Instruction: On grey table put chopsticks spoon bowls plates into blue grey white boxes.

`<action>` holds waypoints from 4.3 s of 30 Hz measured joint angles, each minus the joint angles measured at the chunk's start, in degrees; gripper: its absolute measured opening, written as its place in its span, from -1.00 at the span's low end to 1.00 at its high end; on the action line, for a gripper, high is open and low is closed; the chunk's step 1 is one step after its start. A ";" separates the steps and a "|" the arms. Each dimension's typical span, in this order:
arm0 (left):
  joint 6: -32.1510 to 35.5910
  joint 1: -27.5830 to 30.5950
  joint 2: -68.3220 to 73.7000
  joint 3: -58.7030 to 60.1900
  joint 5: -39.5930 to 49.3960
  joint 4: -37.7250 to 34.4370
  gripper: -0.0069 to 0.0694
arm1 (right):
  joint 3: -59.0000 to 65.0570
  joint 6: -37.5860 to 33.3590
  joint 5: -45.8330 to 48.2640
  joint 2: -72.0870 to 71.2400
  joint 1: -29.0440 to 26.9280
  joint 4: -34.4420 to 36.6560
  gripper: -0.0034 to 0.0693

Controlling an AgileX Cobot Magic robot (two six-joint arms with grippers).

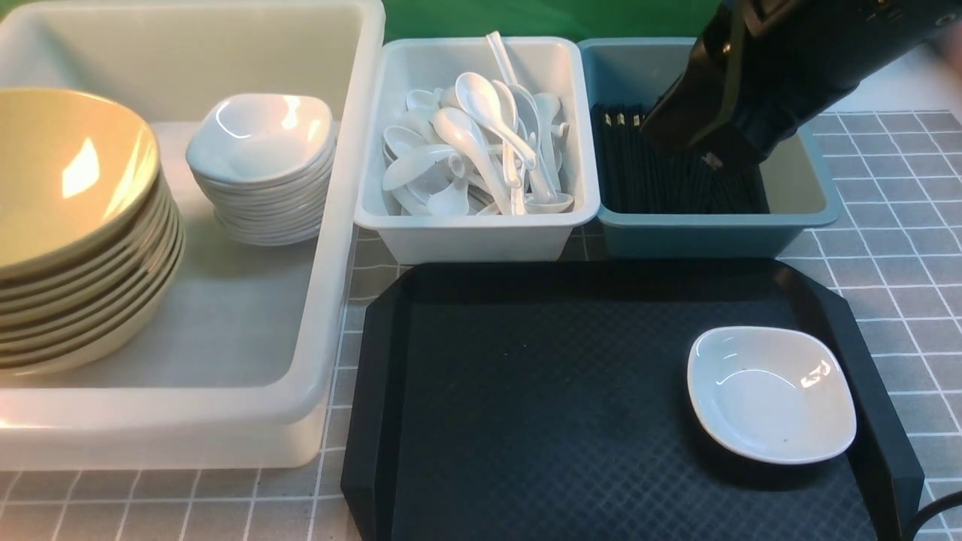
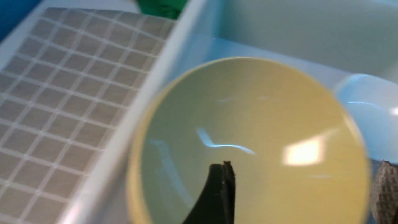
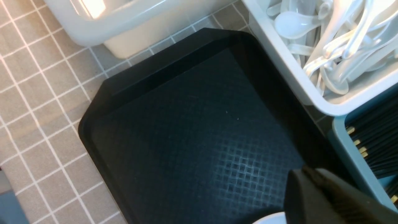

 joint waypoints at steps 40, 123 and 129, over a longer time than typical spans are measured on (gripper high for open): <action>-7.72 -70.21 53.41 -20.16 -11.11 -2.97 0.40 | 46.63 25.84 -0.17 -38.34 0.00 -15.30 -0.71; 14.21 -19.24 44.06 -36.48 0.27 8.71 0.76 | 32.55 6.47 -15.94 -9.58 9.66 -0.14 -0.69; 9.35 -19.24 31.47 -36.48 6.27 8.73 0.34 | 32.19 6.36 -17.86 -9.58 9.66 -0.32 -0.69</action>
